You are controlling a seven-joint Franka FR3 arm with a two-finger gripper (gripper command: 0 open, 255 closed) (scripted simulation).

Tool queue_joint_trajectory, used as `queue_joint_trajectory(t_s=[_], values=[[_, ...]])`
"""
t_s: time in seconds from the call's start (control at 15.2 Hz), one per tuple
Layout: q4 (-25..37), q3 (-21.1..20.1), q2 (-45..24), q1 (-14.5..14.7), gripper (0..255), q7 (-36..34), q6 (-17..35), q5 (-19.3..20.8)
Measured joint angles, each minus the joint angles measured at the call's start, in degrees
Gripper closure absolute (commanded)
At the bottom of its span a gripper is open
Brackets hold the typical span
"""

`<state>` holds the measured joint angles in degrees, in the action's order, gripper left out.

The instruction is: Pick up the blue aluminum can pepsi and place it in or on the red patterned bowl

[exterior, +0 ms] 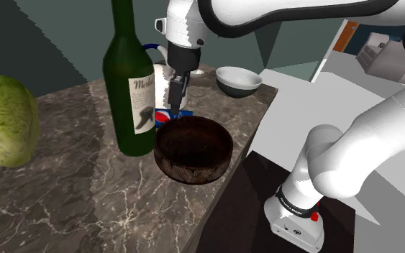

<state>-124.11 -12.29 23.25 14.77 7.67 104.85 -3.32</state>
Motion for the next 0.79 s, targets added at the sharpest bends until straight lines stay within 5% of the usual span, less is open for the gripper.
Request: queue_joint_trajectory(t_s=[0.53,0.79], values=[[3.69,2.01,-1.77,-1.05,255,2.51,-2.43,-1.29],[1.33,0.65,-1.16,1.17,255,-0.39,-0.26,2.55]])
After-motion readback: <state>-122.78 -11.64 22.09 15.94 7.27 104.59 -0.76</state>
